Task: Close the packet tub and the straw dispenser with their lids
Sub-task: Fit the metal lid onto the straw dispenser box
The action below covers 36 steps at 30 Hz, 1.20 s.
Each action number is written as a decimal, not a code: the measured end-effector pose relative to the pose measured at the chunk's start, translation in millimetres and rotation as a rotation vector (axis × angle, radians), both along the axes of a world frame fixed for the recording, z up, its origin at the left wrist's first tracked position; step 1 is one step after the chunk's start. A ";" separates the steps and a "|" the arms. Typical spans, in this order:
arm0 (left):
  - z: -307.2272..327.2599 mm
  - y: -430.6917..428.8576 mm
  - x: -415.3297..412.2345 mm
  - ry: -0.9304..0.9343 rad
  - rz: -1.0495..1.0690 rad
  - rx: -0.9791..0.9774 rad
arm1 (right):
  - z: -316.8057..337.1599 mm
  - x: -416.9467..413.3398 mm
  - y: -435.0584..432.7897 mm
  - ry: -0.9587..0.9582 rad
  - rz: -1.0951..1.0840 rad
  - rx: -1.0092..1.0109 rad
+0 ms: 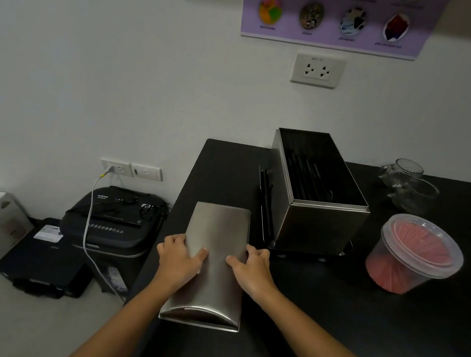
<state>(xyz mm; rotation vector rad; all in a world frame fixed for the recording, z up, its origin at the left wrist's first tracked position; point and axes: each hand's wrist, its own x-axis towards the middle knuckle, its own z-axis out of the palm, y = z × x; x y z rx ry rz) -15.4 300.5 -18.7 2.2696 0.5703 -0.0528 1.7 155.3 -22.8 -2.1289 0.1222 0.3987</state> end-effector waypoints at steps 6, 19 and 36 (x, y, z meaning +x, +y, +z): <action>3.1 4.0 -4.3 -0.178 0.086 -0.287 | 4.3 -1.1 4.0 0.014 0.016 0.086; 72.3 35.1 5.0 -0.392 0.240 -0.517 | 74.7 12.5 26.7 -0.218 0.085 0.241; 174.7 -49.5 57.6 -0.533 -0.047 -0.718 | 177.2 48.1 -70.5 -0.370 -0.117 0.504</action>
